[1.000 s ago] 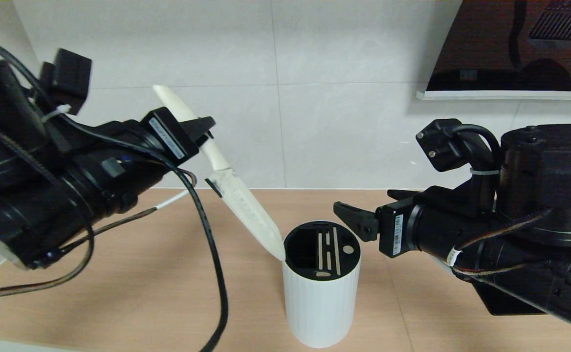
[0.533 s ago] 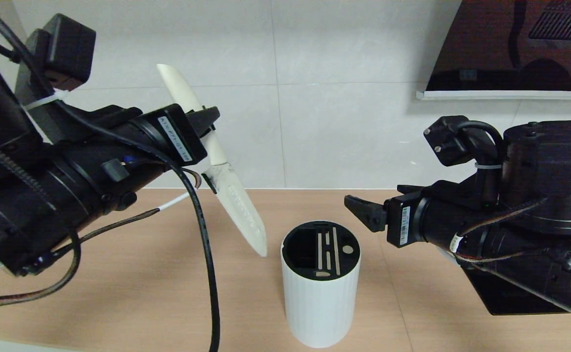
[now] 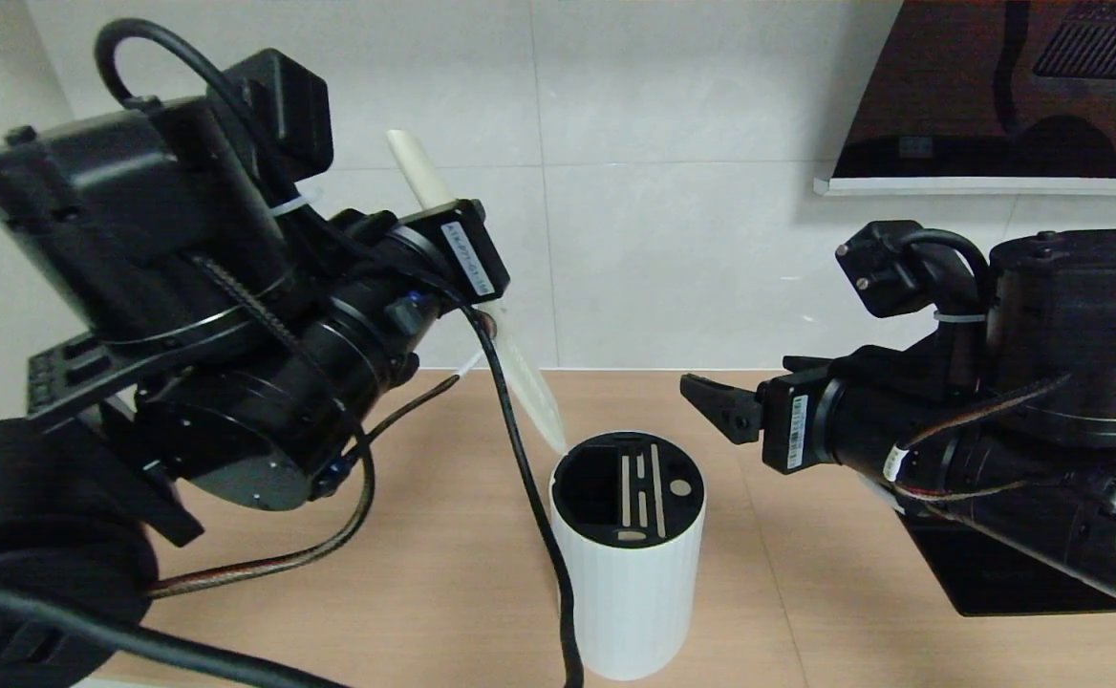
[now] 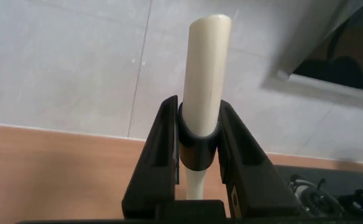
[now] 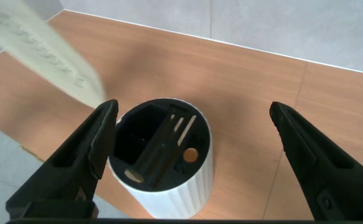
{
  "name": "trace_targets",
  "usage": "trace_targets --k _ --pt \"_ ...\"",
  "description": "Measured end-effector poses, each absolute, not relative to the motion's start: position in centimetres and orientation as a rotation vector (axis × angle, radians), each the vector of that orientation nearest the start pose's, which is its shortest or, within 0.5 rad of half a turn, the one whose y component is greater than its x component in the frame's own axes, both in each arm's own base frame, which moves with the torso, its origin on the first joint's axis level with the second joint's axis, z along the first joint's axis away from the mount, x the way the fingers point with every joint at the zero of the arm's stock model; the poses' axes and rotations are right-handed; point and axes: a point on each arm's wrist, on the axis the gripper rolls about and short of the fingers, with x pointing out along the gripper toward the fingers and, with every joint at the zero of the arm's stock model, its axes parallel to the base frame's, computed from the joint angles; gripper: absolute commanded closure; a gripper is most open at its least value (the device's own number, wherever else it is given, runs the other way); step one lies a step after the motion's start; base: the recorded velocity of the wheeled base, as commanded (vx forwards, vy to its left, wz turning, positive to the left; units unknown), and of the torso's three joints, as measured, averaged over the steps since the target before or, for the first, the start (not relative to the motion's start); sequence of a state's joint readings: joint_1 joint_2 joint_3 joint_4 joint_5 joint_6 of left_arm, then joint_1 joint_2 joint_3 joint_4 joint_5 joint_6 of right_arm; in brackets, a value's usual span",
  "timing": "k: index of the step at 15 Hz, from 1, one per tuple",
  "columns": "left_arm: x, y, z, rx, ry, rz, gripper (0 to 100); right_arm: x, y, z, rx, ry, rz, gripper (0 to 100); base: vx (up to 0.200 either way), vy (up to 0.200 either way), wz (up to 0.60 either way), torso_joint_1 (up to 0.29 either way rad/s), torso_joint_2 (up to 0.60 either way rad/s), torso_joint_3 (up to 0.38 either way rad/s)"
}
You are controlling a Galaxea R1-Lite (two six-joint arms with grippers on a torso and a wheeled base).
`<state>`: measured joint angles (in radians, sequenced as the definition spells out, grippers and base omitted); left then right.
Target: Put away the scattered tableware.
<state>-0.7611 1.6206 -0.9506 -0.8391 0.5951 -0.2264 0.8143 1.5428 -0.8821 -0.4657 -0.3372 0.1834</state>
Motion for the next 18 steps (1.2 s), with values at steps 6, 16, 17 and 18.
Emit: trace_targets --k 6,16,17,18 --pt "23.0 -22.1 24.4 -0.325 -0.043 -0.222 100 19.4 19.5 23.2 0.072 0.21 0.463 0 0.0 0.0 0.0 0.0 0.0 0.0" --pt "23.8 -24.0 20.7 -0.256 0.044 -0.233 100 19.6 19.7 22.9 0.067 0.219 0.462 0 0.0 0.0 0.0 0.0 0.0 0.0" --pt "23.7 -24.3 20.3 -0.252 0.049 -0.239 100 19.6 19.7 22.9 0.066 0.22 0.463 0 0.0 0.0 0.0 0.0 0.0 0.0" --pt "23.7 -24.5 20.0 -0.25 0.052 -0.245 100 19.6 19.7 22.9 0.066 0.22 0.462 0 0.0 0.0 0.0 0.0 0.0 0.0"
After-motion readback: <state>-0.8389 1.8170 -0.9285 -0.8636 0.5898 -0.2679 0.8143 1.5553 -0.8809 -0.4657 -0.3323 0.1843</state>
